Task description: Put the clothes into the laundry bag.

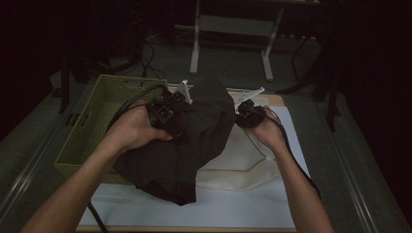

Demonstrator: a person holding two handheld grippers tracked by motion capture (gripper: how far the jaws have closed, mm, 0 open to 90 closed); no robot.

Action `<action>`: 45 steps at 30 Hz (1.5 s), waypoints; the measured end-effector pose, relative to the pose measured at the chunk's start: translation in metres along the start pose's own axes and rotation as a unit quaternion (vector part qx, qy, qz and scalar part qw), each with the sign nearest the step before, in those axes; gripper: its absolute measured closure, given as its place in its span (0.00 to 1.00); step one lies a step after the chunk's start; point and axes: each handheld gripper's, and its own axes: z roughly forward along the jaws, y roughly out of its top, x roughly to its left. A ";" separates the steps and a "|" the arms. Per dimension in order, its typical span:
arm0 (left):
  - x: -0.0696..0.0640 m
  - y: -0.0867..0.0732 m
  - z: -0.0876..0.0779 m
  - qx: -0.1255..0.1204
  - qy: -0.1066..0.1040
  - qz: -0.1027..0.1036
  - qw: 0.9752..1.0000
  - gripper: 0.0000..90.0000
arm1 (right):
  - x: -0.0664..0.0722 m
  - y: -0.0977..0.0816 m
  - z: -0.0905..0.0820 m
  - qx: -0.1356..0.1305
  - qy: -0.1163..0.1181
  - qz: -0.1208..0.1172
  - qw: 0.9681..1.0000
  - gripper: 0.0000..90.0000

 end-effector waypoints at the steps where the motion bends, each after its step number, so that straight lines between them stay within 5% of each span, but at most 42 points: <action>1: 0.000 -0.001 0.002 0.004 -0.003 0.003 1.000 0.56 | -0.001 0.000 0.000 -0.001 0.000 0.003 1.000 0.95; 10: -0.008 -0.007 0.028 0.027 -0.012 0.032 0.999 0.56 | -0.005 0.002 0.000 -0.006 0.001 0.025 1.000 0.95; 18: -0.029 -0.001 0.051 0.040 -0.012 0.072 0.997 0.55 | -0.010 0.005 -0.002 -0.010 0.002 0.037 0.999 0.95; 30: -0.064 0.025 0.078 0.056 -0.037 0.138 0.988 0.55 | -0.016 0.005 -0.006 -0.016 0.004 0.051 0.999 0.96; 38: -0.072 0.040 0.124 0.087 -0.074 0.155 0.981 0.55 | -0.021 0.005 -0.019 -0.036 0.008 0.057 0.998 0.96; 40: -0.073 0.042 0.131 0.087 -0.072 0.150 0.982 0.55 | -0.021 0.005 -0.020 -0.037 0.011 0.056 0.998 0.96; 45: -0.057 0.051 0.133 0.064 -0.069 0.096 0.991 0.55 | -0.018 0.004 -0.022 -0.035 0.010 0.047 0.998 0.96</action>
